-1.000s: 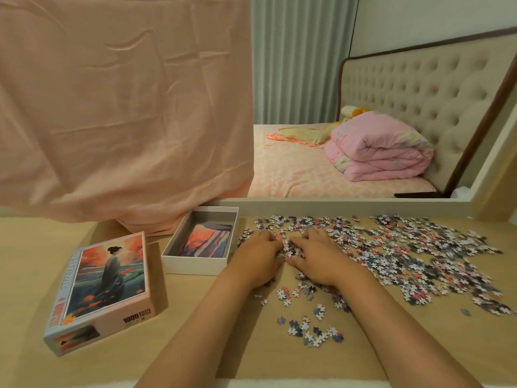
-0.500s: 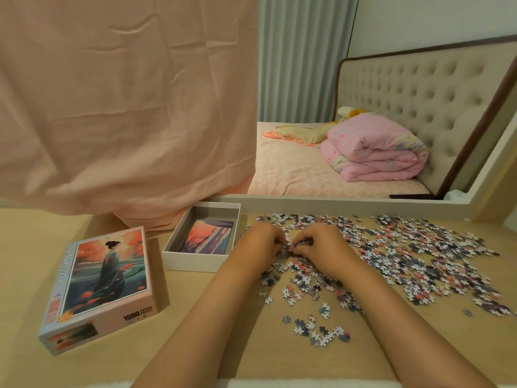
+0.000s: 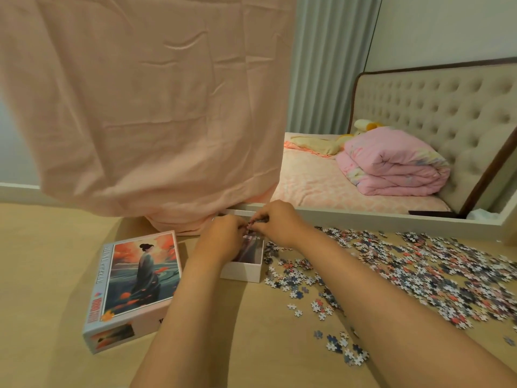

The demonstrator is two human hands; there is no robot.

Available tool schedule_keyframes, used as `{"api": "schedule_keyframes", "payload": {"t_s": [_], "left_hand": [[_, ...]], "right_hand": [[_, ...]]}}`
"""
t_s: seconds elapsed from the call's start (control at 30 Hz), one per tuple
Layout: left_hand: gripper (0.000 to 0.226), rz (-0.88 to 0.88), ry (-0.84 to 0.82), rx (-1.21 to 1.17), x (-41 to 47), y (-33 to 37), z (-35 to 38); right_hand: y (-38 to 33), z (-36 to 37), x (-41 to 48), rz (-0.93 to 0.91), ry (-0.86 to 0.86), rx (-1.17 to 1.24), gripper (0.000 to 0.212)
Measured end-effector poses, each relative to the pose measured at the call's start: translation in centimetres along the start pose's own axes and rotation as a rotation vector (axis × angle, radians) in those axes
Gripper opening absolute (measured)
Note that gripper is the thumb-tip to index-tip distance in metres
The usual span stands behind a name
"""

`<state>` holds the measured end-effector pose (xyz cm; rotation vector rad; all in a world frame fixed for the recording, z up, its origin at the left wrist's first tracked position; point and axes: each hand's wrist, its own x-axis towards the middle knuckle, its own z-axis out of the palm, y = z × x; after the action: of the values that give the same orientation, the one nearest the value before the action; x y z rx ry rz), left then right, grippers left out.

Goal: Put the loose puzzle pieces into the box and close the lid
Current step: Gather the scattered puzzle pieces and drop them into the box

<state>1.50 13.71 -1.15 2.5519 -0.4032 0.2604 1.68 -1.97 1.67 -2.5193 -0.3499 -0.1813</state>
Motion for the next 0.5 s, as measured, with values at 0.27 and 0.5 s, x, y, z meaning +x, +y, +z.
{"api": "schedule_keyframes", "payload": {"t_s": [0.27, 0.5], "left_hand": [[0.035, -0.051, 0.086, -0.024, 0.5, -1.0, -0.2], [0.034, -0.025, -0.089, 0.087, 0.2, -0.4, 0.5]], "right_hand": [[0.5, 0.2, 0.3, 0.002, -0.051, 0.172, 0.024], [3.2, -1.1, -0.8, 0.103, 0.040, -0.048, 0.029]]}}
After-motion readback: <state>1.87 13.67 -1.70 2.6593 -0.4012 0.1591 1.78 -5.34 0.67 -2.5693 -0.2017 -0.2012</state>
